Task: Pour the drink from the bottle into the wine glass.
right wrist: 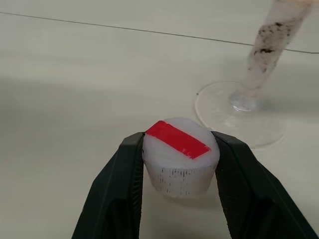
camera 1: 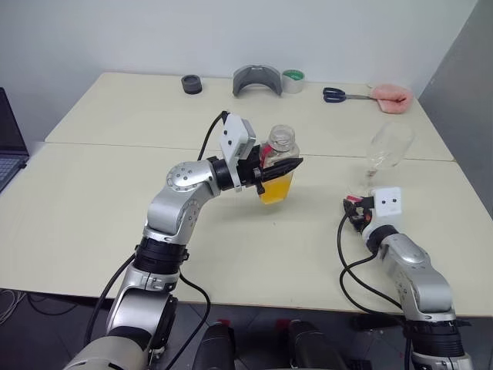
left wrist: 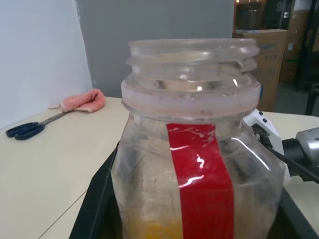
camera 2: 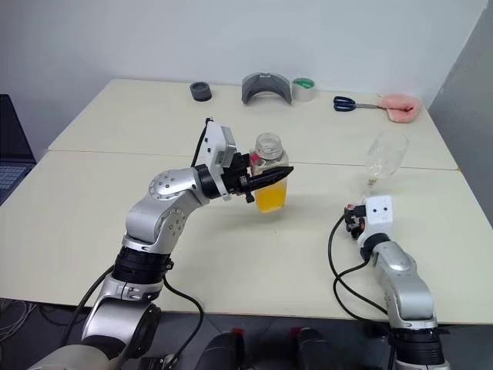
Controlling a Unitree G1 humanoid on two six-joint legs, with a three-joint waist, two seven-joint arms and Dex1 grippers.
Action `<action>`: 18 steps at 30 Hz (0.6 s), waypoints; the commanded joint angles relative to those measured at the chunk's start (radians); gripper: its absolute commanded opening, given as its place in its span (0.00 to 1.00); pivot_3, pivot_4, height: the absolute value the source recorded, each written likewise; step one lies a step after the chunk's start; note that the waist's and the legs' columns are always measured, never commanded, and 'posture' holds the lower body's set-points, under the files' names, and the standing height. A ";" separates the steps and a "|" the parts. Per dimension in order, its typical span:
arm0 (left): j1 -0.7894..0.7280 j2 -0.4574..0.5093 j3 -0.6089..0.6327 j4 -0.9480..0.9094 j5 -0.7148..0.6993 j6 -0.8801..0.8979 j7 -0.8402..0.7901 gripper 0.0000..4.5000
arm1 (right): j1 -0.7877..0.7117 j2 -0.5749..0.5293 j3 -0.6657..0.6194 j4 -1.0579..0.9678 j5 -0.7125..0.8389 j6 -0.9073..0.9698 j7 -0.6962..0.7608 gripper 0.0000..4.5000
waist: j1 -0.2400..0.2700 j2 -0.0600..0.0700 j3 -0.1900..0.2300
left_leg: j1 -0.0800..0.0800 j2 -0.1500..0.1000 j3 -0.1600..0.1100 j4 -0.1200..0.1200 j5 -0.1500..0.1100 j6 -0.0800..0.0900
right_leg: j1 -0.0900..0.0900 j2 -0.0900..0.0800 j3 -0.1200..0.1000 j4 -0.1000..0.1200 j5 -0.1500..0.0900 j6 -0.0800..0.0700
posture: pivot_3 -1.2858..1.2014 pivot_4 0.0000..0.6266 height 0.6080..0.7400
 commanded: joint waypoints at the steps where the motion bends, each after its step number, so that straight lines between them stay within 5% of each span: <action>1: -0.027 -0.006 0.010 -0.030 -0.001 -0.033 0.000 0.40 | -0.010 -0.007 -0.018 -0.034 -0.003 -0.019 0.013 0.68 | 0.000 0.000 0.000 | 0.000 0.000 0.000 0.000 0.000 0.000 | 0.000 0.000 0.000 0.000 0.000 0.000 | 0.52 0.24 1.00; 5: -0.035 -0.013 0.013 -0.026 -0.003 -0.036 0.004 0.40 | -0.015 -0.010 -0.024 -0.046 0.004 -0.011 0.020 0.99 | 0.000 0.000 0.000 | 0.000 0.000 0.000 0.000 0.000 0.000 | 0.000 0.000 0.000 0.000 0.000 0.000 | 0.52 0.24 1.00; 18: -0.026 -0.007 0.021 -0.029 0.003 -0.045 0.017 0.40 | 0.008 -0.112 0.023 -0.177 0.000 -0.032 0.153 0.99 | 0.000 0.000 0.000 | 0.000 0.000 0.000 0.000 0.000 0.000 | 0.000 0.000 0.000 0.000 0.000 0.000 | 0.52 0.24 1.00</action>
